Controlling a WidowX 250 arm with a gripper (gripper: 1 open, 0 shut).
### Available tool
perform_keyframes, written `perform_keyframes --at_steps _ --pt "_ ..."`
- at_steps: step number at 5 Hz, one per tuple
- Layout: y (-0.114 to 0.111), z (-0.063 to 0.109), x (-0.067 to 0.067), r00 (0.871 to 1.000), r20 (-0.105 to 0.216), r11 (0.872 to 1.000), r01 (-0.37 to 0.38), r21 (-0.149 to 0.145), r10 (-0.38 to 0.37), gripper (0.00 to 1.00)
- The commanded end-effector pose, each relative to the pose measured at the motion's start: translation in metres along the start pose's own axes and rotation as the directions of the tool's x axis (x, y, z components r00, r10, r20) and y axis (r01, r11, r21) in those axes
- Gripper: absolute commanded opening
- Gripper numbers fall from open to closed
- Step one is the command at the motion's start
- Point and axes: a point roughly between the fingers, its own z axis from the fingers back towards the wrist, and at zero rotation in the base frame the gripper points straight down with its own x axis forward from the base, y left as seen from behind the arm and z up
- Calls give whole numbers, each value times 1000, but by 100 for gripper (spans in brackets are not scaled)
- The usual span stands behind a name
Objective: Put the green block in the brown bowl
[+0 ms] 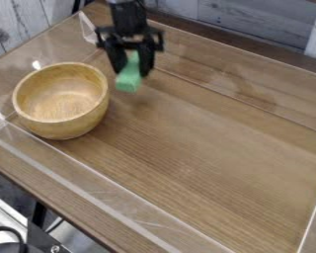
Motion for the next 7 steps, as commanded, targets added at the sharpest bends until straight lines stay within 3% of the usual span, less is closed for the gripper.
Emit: perform_keyframes --at_steps 1,2,4,6,7 --pt "32 40 12 995 102 1000 -18 14 17 0" --pt "61 47 13 993 111 999 -42 22 39 0" --pt "87 13 -5 996 93 994 -21 111 11 0" --pt "96 -15 -11 998 58 985 -14 172 4 0" --pt "85 -22 -17 999 34 985 14 171 -21 0"
